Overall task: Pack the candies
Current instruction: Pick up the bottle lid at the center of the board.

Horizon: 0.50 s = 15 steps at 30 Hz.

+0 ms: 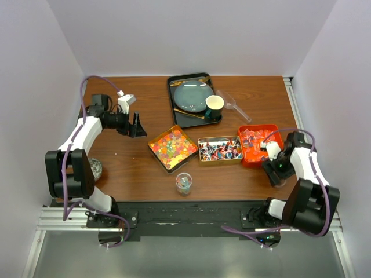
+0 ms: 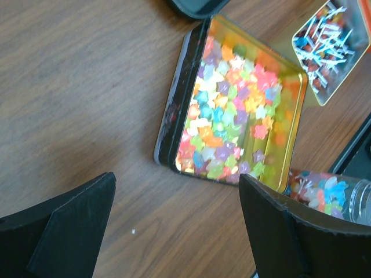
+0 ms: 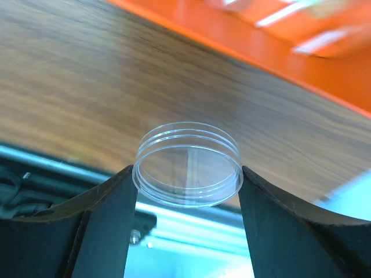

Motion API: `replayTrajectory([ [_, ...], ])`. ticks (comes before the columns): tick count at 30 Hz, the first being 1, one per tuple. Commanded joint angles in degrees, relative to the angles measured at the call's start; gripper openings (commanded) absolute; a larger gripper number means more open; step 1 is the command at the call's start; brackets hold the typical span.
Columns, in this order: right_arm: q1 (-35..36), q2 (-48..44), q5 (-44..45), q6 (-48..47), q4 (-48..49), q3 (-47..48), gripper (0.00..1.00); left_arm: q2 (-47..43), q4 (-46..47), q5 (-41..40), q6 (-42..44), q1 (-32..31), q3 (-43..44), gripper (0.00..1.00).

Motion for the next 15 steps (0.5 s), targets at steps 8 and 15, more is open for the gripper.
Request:
replayTrajectory([
  [8,15.5,-2.3,-17.6,4.3,-19.7,29.4,0.54,-5.3,27.0,9.1,-20.9,-0.2,-4.4,0.91],
  [15,33.6,5.6,-25.1,8.5,-22.7,44.7,0.57,-11.6,32.1,1.7,-25.4,-0.2,-7.0,0.98],
])
